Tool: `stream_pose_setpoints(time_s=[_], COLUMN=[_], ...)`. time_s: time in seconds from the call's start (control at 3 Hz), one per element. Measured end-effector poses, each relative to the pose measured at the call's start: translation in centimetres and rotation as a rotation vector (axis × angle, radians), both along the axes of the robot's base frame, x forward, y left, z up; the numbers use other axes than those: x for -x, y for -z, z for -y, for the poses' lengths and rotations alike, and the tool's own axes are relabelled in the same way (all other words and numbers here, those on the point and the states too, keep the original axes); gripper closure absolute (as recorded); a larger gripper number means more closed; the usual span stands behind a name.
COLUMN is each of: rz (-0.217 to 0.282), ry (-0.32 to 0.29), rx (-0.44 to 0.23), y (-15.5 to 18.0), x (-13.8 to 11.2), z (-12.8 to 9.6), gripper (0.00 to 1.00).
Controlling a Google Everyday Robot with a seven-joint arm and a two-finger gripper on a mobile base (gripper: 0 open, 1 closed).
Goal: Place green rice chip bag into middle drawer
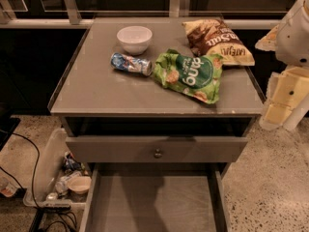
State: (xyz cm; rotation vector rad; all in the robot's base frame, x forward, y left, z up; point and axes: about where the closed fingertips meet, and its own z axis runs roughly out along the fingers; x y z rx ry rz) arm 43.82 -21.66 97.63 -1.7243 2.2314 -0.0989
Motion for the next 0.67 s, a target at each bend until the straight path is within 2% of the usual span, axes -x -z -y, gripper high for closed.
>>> stream_pose_setpoints(time_s=[0.33, 0.67], rz=[0.020, 0.038], ry=[-0.010, -0.077], rx=[-0.011, -0.088], y=[0.0, 1.5], x=[-0.5, -2.3], z=[-0.7, -3.7], gripper=[0.00, 0.00])
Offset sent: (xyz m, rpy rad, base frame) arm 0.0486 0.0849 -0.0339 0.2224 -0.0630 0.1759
